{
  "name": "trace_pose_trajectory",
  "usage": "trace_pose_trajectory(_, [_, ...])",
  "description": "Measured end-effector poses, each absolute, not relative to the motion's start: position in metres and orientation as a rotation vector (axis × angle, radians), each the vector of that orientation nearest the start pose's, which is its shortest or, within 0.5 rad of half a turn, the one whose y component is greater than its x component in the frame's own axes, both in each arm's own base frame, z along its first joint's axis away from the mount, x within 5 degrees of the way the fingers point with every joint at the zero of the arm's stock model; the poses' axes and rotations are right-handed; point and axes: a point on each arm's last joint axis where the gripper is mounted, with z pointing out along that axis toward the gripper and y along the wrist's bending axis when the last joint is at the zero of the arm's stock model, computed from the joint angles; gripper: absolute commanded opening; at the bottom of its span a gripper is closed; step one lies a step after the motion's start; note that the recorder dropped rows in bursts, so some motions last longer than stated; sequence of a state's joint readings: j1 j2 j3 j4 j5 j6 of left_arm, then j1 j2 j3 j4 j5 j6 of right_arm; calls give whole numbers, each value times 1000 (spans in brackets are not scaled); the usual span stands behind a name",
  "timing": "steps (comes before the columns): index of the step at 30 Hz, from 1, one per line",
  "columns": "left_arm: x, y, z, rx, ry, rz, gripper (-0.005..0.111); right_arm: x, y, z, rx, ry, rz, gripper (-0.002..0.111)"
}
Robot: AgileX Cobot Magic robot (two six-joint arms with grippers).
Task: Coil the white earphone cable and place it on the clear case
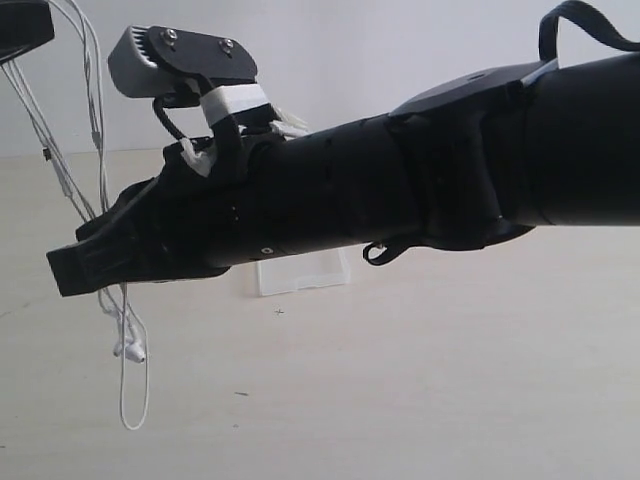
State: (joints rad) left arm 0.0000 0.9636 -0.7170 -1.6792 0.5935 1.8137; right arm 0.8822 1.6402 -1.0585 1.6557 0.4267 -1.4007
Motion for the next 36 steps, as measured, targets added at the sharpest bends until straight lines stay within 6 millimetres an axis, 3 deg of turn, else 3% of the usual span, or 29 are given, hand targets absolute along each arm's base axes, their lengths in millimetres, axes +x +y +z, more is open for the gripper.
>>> trace_pose_trajectory(26, [195,-36,323,459,1937,-275,0,203,300,263,-960,2007,1031,0])
trace_pose_trajectory(32, [196,-38,326,394,1919,-338,0,202,297,269,-959,2002,1013,0])
trace_pose_trajectory(36, [196,-43,339,373,1855,-435,0,202,297,268,-961,2002,1012,0])
